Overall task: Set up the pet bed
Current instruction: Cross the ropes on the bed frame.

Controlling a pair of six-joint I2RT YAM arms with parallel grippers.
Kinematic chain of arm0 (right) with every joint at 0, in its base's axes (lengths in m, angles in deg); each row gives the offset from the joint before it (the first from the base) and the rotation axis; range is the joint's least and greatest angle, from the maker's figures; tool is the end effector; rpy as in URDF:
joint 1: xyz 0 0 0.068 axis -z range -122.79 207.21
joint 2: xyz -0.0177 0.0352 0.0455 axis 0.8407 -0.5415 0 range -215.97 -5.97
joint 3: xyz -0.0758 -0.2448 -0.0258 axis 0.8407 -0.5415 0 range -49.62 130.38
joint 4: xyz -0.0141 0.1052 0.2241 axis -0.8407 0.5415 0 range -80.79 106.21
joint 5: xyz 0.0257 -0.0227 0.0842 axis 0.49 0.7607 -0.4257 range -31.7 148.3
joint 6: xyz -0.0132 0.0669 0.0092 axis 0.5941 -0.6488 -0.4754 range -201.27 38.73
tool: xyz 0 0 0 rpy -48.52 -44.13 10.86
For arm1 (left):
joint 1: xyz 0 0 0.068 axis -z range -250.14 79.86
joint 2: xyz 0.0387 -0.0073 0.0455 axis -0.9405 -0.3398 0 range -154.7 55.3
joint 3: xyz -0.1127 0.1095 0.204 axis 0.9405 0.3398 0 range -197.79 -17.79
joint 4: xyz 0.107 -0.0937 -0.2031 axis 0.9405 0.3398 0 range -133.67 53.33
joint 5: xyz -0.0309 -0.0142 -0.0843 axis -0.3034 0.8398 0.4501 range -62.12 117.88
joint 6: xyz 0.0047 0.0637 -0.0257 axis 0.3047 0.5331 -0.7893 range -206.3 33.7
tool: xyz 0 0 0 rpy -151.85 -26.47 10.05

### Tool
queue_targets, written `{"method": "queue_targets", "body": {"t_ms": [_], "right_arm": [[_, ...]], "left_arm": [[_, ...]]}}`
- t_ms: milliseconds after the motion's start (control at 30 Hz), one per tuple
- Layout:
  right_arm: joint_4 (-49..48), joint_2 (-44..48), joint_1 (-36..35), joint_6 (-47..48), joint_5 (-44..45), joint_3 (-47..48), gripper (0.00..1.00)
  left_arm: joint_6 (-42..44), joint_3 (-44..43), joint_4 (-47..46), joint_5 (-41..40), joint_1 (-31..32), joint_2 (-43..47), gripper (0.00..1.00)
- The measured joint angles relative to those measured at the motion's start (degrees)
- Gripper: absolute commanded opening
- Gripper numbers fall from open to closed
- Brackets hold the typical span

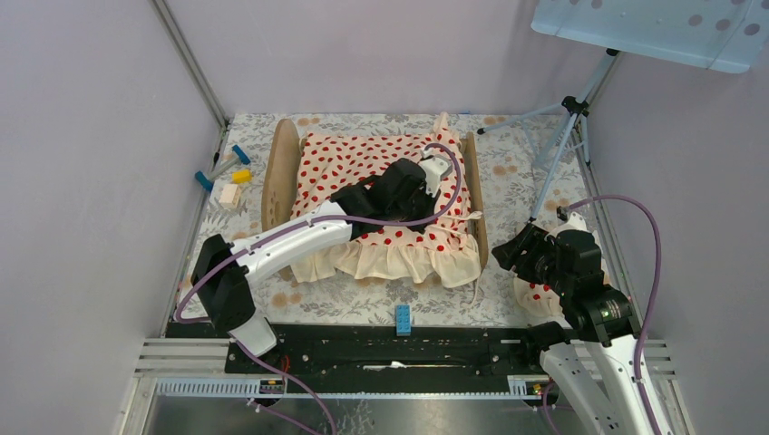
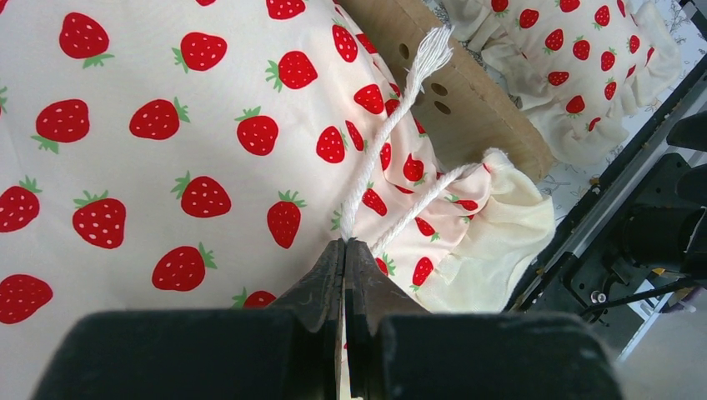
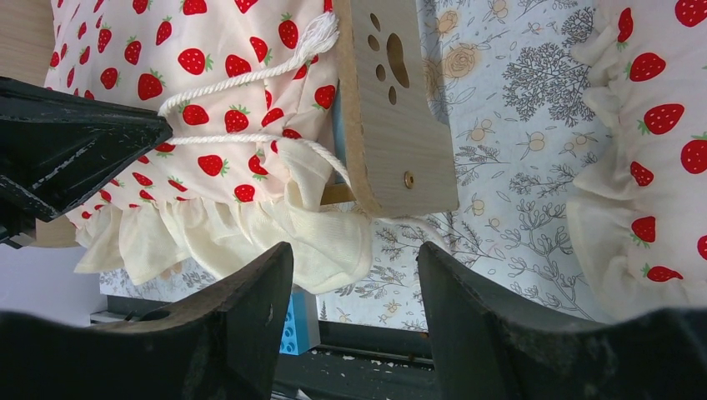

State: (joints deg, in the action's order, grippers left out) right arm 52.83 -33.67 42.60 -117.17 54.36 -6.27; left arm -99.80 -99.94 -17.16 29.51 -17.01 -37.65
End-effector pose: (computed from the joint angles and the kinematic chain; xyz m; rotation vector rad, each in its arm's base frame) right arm 0.1156 0.0341 0.2881 0.3476 2.0865 0.6084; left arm 0.2230 -0.2998 0.2985 0.7969 2.1634 -0.6545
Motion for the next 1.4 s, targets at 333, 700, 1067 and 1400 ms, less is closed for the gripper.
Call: {"method": "queue_targets", "body": {"t_ms": [333,700,1067,1400], "right_arm": [[-0.22,-0.02,0.00,0.02,0.00,-0.04,0.65],[-0.24,-0.04,0.00,0.02,-0.02,-0.15,0.66],[-0.26,-0.02,0.00,0.00,0.00,-0.15,0.68],[-0.24,0.07,0.00,0.02,0.00,-0.22,0.69]], "left_arm": [[0.20,0.00,0.50,1.14,0.00,0.00,0.00],[0.20,0.02,0.85,1.20,0.00,1.05,0.00],[0.20,0.02,0.85,1.75,0.00,1.05,0.00],[0.28,-6.43,1.27,3.78,0.00,-0.20,0.00]]}}
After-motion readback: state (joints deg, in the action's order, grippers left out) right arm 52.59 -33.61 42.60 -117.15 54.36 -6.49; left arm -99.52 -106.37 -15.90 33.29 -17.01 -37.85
